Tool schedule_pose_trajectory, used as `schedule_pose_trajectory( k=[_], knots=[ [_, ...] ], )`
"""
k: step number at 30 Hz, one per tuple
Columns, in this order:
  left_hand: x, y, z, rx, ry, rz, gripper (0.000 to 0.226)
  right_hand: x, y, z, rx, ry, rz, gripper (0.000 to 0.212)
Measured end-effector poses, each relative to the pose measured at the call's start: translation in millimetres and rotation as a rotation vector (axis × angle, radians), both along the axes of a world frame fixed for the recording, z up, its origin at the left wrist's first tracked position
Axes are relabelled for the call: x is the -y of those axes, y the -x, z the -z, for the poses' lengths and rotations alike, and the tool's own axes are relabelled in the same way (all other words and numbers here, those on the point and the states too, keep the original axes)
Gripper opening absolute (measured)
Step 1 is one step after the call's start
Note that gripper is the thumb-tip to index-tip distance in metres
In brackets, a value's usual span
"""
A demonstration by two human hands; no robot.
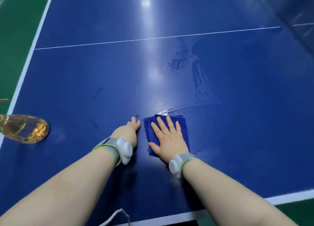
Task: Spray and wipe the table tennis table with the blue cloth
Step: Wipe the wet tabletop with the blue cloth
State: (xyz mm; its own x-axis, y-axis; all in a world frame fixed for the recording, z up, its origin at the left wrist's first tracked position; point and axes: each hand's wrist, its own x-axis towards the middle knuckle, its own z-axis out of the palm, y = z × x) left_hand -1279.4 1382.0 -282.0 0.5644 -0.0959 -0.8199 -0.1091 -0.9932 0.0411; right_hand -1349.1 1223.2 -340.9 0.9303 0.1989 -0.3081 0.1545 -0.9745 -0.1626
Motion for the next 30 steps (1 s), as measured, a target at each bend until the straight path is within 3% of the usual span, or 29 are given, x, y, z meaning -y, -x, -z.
schedule_pose_trajectory(
  k=[3, 10, 15, 20, 25, 30],
  knots=[
    [-6.3, 9.3, -1.1, 0.152, 0.074, -0.023, 0.078, 36.0, 1.3, 2.5, 0.030, 0.007, 0.190, 0.074],
    [-21.1, 8.5, -8.3, 0.326, 0.193, -0.008, 0.064, 144.0, 43.1, -1.7, -0.018, 0.062, 0.992, 0.071],
    [-29.1, 3.9, -8.0, 0.350, 0.269, -0.035, 0.070, 134.0, 22.1, -2.1, -0.051, 0.076, 1.083, 0.073],
    [-35.7, -1.4, 0.2, 0.369, 0.323, -0.136, 0.067, 85.1, -23.0, -1.2, -0.014, 0.062, 0.793, 0.076],
    [-41.4, -5.0, 10.4, 0.505, 0.414, -0.337, 0.044, -6.7, -49.6, -4.0, 0.012, 0.061, 0.248, 0.078],
    [-37.3, -20.0, 9.2, 0.597, 0.310, -0.286, 0.046, -48.2, -51.7, -3.4, -0.042, 0.039, -0.328, 0.078]
  ],
)
